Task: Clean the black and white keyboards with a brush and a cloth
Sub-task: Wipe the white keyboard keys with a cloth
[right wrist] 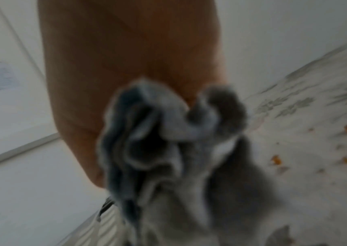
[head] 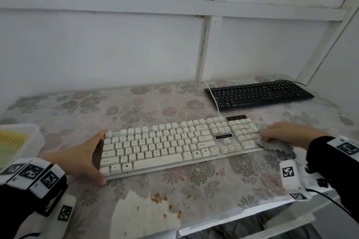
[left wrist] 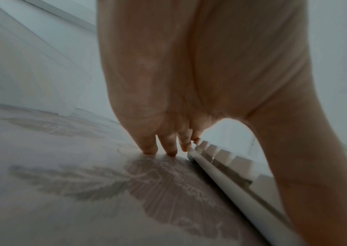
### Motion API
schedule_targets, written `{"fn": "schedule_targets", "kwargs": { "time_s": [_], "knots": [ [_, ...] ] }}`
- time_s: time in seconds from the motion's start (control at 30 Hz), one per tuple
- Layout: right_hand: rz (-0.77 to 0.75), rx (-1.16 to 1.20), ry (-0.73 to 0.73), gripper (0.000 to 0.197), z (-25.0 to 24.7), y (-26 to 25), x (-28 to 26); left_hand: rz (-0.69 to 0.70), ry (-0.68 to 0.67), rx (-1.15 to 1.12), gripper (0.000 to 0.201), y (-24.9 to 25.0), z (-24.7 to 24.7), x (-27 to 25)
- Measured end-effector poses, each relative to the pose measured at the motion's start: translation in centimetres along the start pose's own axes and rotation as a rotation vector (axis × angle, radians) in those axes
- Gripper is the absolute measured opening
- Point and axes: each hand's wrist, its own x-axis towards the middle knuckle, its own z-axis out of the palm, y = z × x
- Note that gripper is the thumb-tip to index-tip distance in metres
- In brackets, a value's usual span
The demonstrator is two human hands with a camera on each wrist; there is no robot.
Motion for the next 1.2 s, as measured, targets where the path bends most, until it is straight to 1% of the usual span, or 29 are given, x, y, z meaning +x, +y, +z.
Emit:
{"fn": "schedule_targets", "kwargs": {
  "time_s": [0.13, 0.17, 0.2, 0.23, 0.27, 0.3, 0.33, 0.4, 0.43, 0.47, 0.53, 0.57, 0.6, 0.63, 0.7, 0.73, 0.77, 0.83, 0.93, 0.97, 1.03, 1.1, 1.13, 1.17, 1.2],
  "knots": [
    [0.005, -0.255, -0.059, 0.009, -1.2, -0.3, -1.9, -0.016, 0.006, 0.014, 0.164, 0.3, 0.2, -0.2],
    [0.006, -0.297, -0.052, 0.002, -1.5, -0.8, -2.4, -0.021, 0.006, 0.019, 0.162, 0.2, 0.2, -0.2],
    [-0.003, -0.301, -0.034, 0.011, -1.8, -1.2, -2.6, -0.026, 0.003, 0.023, 0.159, 0.3, 0.2, -0.2],
    [-0.017, -0.274, -0.018, 0.026, -1.9, -1.7, -2.9, -0.026, 0.004, 0.024, 0.158, 0.2, 0.2, -0.3],
    [-0.039, -0.236, -0.003, 0.039, -2.0, -2.3, -3.1, -0.020, 0.000, 0.022, 0.159, 0.3, 0.2, -0.4],
    [-0.073, -0.200, 0.007, 0.046, -1.9, -3.0, -3.4, -0.010, -0.003, 0.013, 0.162, 0.4, 0.2, -0.6],
    [-0.109, -0.157, 0.014, 0.048, -1.6, -3.9, -3.7, -0.001, -0.007, 0.004, 0.165, 0.5, 0.2, -0.8],
    [-0.175, -0.074, -0.008, 0.043, -0.5, -6.2, -4.6, 0.018, -0.007, -0.014, 0.166, 0.4, 0.3, -1.1],
    [-0.224, -0.046, -0.017, 0.039, 0.2, -7.5, -5.2, 0.030, -0.010, -0.026, 0.162, 0.3, 0.3, -1.2],
    [-0.277, -0.027, -0.021, 0.035, 1.0, -9.0, -5.7, 0.049, -0.017, -0.047, 0.153, 0.8, 0.4, -1.6],
    [-0.382, -0.010, -0.063, 0.024, 2.9, -11.9, -6.7, 0.063, -0.025, -0.093, 0.123, 1.7, 0.5, -2.3],
    [-0.427, -0.005, -0.105, 0.017, 4.0, -13.4, -7.1, 0.047, -0.012, -0.100, 0.111, 1.8, 0.5, -2.4],
    [-0.475, -0.001, -0.145, 0.013, 5.2, -14.9, -7.5, 0.034, 0.007, -0.093, 0.107, 1.9, 0.5, -2.6],
    [-0.533, -0.010, -0.176, 0.014, 6.4, -16.4, -7.7, 0.012, 0.035, -0.079, 0.116, 1.6, 0.4, -2.7],
    [-0.660, -0.053, -0.204, 0.021, 8.9, -19.6, -8.1, -0.063, 0.075, -0.046, 0.156, 0.9, 0.2, -2.9],
    [-0.724, -0.074, -0.200, 0.024, 10.2, -21.3, -8.1, -0.087, 0.091, -0.044, 0.165, 0.8, 0.2, -3.2],
    [-0.783, -0.100, -0.196, 0.026, 11.6, -23.1, -8.3, -0.101, 0.121, -0.040, 0.162, 0.6, 0.2, -3.4],
    [-0.885, -0.181, -0.200, 0.032, 14.4, -26.2, -8.4, -0.121, 0.182, -0.004, 0.147, 0.3, 0.6, -3.7],
    [-0.993, -0.354, -0.245, 0.030, 17.8, -29.3, -8.5, -0.095, 0.200, 0.067, 0.149, 0.0, 1.1, -4.1],
    [-1.007, -0.424, -0.249, 0.027, 18.8, -29.9, -8.7, -0.062, 0.209, 0.082, 0.150, -0.4, 1.2, -4.0],
    [-1.012, -0.543, -0.239, 0.024, 20.1, -30.7, -8.8, -0.005, 0.212, 0.036, 0.149, -0.8, 1.2, -3.8],
    [-0.994, -0.609, -0.218, 0.015, 21.0, -31.2, -8.9, 0.039, 0.191, -0.030, 0.144, -0.6, 1.2, -3.9],
    [-0.991, -0.629, -0.210, 0.011, 21.1, -31.3, -9.0, 0.049, 0.183, -0.028, 0.141, -0.4, 1.2, -3.9],
    [-1.000, -0.647, -0.203, 0.012, 21.2, -31.3, -9.2, 0.050, 0.184, -0.012, 0.139, -0.4, 1.1, -3.9],
    [-1.013, -0.672, -0.194, 0.017, 21.2, -31.3, -9.4, 0.050, 0.192, 0.000, 0.140, -0.4, 1.1, -3.9]
  ]
}}
